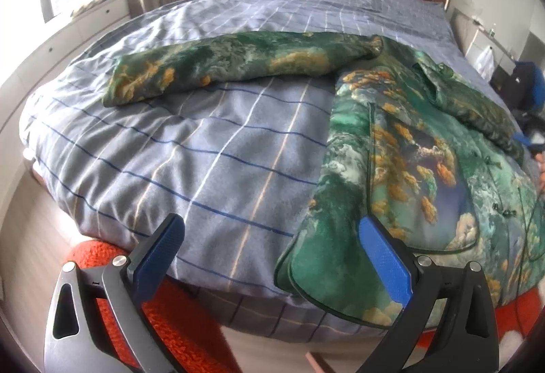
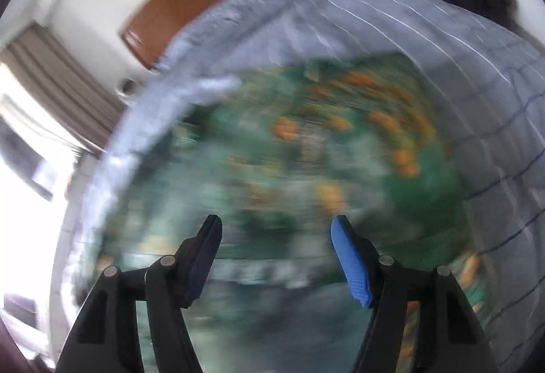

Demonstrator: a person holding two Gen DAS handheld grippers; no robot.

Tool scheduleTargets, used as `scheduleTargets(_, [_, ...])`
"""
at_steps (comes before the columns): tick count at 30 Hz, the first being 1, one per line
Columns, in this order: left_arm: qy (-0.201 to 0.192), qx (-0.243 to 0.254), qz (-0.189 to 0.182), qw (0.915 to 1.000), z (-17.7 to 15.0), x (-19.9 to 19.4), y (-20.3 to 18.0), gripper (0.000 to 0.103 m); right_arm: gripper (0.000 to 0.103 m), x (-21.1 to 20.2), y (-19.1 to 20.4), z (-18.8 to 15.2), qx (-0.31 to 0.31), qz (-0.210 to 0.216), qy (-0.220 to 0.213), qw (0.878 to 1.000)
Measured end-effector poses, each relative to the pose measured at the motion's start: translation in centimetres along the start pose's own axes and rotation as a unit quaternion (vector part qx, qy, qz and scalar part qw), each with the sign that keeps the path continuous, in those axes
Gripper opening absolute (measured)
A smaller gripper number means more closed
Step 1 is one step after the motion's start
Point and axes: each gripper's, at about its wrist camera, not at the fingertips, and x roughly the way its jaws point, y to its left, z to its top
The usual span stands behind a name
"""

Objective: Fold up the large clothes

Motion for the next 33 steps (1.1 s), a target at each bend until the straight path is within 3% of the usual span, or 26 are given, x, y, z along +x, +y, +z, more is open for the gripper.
scheduleTargets(3, [-0.001,-0.005,0.003,1.0000,0.0,0.2,0.1,0.102,0.069,-2.7,3.7,-1.3,-0.049,0.017,-0.017,0.999])
scheduleTargets(7, [-0.010,0.011,0.015,0.9998,0.1,0.4,0.0,0.102,0.070,-5.2,7.7,-5.7,-0.142,-0.014,-0.028,0.989])
scheduleTargets(11, [-0.028,0.023,0.035,0.9988,1.8,1.2,0.7,0.102,0.070,-8.5,7.5,-11.7,-0.165,-0.034,-0.055,0.984])
scheduleTargets(16, [-0.004,-0.033,0.034,0.9989,3.8,4.2,3.6,0.102,0.072,-11.8,5.9,-18.1,-0.130,-0.056,-0.100,0.985])
scheduleTargets(19, [0.011,-0.049,0.041,0.9979,3.4,6.6,4.7,0.102,0.073,-12.9,5.9,-20.4,-0.166,-0.087,-0.121,0.975])
scheduleTargets(22, [-0.004,-0.042,0.051,0.9978,2.1,7.9,5.2,0.102,0.073,-12.9,6.0,-21.4,-0.199,-0.117,-0.132,0.964])
scheduleTargets(25, [-0.041,-0.037,0.049,0.9972,1.0,7.9,5.4,0.102,0.073,-12.2,5.3,-21.5,-0.198,-0.130,-0.129,0.963])
scheduleTargets(33, [-0.029,-0.042,0.044,0.9977,1.0,8.6,5.8,0.103,0.073,-10.2,4.0,-21.7,-0.178,-0.139,-0.101,0.969])
